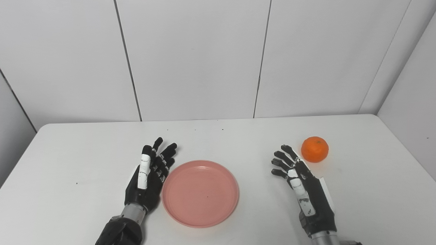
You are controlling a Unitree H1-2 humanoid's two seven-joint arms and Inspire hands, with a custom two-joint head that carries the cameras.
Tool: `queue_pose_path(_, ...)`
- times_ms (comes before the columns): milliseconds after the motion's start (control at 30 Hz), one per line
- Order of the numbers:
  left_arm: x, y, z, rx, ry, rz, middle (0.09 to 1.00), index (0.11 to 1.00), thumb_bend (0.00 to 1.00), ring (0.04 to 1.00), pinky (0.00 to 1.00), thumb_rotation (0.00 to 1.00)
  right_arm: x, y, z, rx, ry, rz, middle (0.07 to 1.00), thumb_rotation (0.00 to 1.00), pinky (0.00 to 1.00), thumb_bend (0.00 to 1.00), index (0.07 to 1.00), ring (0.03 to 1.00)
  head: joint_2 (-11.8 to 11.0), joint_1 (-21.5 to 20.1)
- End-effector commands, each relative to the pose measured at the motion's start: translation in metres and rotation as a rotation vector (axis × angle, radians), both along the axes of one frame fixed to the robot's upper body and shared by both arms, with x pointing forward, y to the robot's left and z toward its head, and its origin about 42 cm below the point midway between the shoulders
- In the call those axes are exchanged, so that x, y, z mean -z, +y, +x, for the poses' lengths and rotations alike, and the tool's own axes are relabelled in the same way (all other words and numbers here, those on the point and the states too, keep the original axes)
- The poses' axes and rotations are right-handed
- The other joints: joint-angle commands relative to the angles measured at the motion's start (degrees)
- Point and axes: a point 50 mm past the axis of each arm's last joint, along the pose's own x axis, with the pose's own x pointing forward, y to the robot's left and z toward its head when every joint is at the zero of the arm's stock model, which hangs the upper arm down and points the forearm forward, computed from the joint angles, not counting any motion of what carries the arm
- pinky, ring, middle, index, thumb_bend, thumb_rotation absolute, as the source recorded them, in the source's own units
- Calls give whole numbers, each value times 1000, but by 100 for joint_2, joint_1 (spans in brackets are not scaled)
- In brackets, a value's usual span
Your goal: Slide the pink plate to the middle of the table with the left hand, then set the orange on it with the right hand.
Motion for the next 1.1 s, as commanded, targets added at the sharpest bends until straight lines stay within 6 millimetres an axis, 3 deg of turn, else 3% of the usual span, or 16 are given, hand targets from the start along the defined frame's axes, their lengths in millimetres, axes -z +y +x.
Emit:
queue_pose_path(0, 15, 0, -4, 4, 61, 7, 843, 1000, 860, 951, 1000, 810, -28, -4, 14, -7, -122, -74, 829, 818, 717, 796, 869, 802, 6, 12)
queue_pose_path(267, 14, 2, -5, 13, 51, -1, 815, 1000, 859, 935, 1000, 803, -71, -25, 58, 34, -247, -306, 807, 859, 657, 779, 853, 766, -28, 43)
queue_pose_path(300, 15, 2, -5, 14, 51, -1, 814, 1000, 858, 936, 1000, 803, -74, -27, 61, 39, -257, -330, 797, 868, 652, 799, 816, 759, -28, 43)
queue_pose_path(500, 15, 5, -6, 18, 54, -8, 821, 1000, 858, 946, 1000, 808, -103, -35, 78, 127, -326, -655, 792, 890, 670, 823, 773, 764, -36, 48)
queue_pose_path(600, 16, 7, -6, 17, 55, -3, 819, 1000, 854, 946, 1000, 804, -116, -41, 85, 198, -343, -846, 781, 926, 625, 867, 780, 736, -40, 70)
queue_pose_path(833, 17, 10, -8, 4, 65, -2, 836, 1000, 858, 944, 1000, 814, -124, -62, 110, 343, -362, -1106, 781, 914, 657, 868, 773, 765, -24, 57)
queue_pose_path(1067, 18, 12, -9, -1, 66, 0, 814, 1000, 853, 936, 1000, 809, -120, -79, 133, 402, -248, -1251, 795, 907, 724, 907, 785, 793, -8, 31)
